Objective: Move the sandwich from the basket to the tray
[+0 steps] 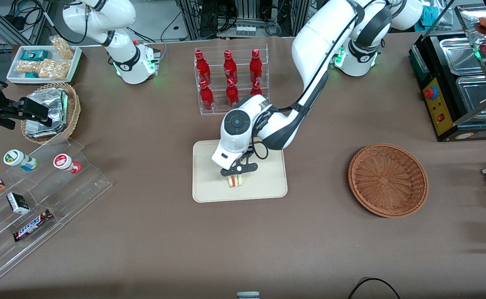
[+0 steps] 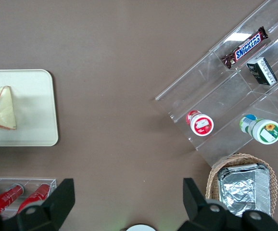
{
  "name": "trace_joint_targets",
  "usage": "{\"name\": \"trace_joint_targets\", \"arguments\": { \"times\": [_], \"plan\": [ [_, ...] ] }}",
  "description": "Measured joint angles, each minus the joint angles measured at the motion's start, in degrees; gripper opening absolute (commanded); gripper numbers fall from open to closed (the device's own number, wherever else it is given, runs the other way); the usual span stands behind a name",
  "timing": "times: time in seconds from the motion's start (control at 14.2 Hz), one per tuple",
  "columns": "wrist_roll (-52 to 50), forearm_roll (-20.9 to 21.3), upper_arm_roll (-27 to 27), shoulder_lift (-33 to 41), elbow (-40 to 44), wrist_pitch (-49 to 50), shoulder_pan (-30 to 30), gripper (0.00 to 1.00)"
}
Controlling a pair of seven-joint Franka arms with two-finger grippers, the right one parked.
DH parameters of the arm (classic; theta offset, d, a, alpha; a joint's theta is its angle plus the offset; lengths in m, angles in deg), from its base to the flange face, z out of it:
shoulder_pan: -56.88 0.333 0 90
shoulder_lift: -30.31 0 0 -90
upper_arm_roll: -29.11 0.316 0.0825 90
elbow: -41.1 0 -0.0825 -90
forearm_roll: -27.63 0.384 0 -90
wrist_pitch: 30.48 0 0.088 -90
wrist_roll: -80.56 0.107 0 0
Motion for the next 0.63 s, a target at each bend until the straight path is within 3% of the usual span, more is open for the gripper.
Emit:
{"name": "trace_joint_targets", "arguments": {
  "times": [0.35,0.63],
  "plan": [
    [1.16,1.83,3.51,8.95,-1.07,13.03,0.11,1.00],
    [1.97,2.49,4.63,14.60,-8.92,14.30,2.80,1.00]
  ]
}}
